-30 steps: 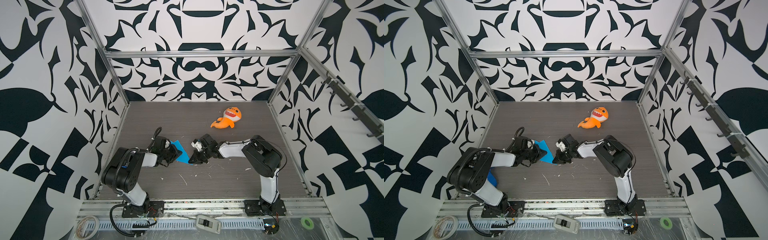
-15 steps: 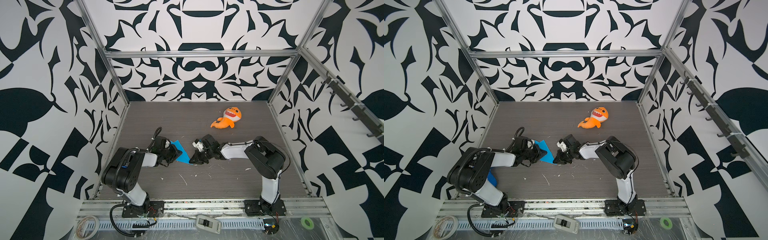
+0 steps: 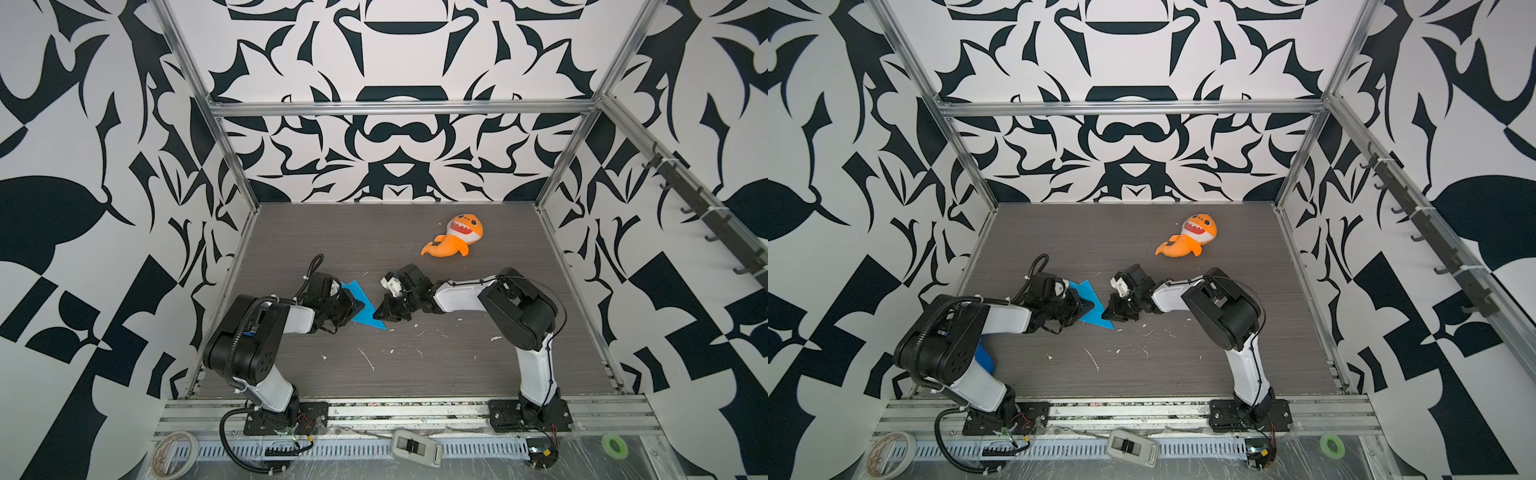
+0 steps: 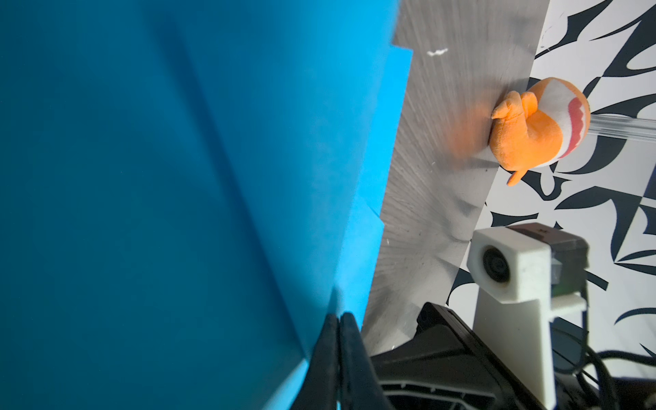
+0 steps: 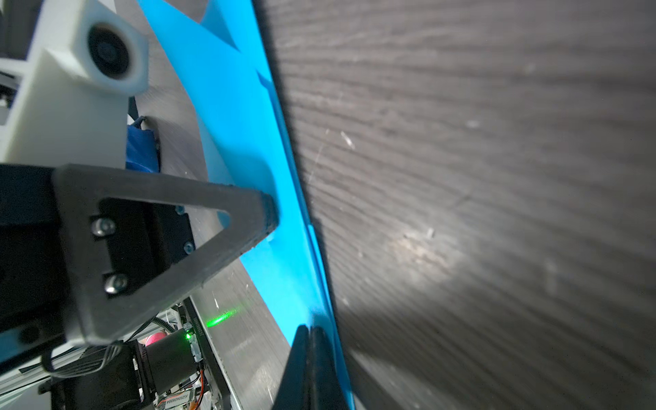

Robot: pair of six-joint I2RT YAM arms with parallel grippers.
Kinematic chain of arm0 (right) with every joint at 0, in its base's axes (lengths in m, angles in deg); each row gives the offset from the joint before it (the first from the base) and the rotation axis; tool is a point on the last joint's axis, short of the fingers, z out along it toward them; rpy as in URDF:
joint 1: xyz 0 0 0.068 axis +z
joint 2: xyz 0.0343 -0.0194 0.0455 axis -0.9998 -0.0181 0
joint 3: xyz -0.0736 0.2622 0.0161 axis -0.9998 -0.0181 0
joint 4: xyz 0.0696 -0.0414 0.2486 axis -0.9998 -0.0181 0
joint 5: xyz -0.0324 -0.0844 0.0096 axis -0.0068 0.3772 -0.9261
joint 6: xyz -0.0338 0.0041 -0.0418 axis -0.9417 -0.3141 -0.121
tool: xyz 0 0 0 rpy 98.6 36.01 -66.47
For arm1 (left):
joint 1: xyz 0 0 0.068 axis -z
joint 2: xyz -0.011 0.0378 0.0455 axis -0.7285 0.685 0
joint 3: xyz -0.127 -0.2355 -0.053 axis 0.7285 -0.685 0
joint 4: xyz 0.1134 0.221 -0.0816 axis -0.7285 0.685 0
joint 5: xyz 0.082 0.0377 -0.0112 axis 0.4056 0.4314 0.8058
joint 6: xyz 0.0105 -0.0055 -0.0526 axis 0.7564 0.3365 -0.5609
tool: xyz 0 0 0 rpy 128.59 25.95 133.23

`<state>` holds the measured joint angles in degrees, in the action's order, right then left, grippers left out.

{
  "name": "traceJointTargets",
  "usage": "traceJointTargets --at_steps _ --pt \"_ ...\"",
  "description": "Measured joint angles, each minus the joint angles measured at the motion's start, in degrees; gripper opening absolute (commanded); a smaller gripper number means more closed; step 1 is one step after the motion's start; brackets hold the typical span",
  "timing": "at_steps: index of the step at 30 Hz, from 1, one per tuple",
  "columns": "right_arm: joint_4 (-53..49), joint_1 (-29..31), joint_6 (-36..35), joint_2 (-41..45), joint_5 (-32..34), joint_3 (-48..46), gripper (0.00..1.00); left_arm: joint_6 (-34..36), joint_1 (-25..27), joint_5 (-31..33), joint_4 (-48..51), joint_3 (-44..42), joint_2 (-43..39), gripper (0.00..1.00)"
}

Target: Fold a paper plane with a square sheet of paper (pick it up from the middle)

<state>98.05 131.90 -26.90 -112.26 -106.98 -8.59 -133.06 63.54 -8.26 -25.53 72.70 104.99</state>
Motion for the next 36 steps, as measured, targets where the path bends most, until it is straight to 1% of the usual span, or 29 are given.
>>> traceJointTargets --at_steps 10,16,20,25,28,36 --pt "0.7 -0.5 0.0 8.4 0.5 -11.6 0.01 0.0 0.0 0.1 0.0 0.0 0.0 0.08" --pt "-1.2 -0.5 -0.4 10.8 1.9 -13.1 0.01 0.0 0.1 0.1 0.0 0.0 -0.1 0.08" --pt "-3.1 -0.5 -1.8 11.5 2.3 -11.5 0.01 0.0 0.1 0.1 0.0 0.0 -0.1 0.08" --pt "-3.6 0.4 -3.0 8.9 2.0 -3.5 0.01 0.0 0.1 0.2 0.1 0.0 -0.1 0.08" --pt "-2.7 1.0 -2.9 6.7 1.6 -0.5 0.00 0.0 0.1 0.2 0.1 0.0 -0.1 0.08" --pt "-3.6 1.3 -1.5 2.0 1.5 0.1 0.00 0.0 0.1 0.2 0.2 0.0 -0.1 0.08"
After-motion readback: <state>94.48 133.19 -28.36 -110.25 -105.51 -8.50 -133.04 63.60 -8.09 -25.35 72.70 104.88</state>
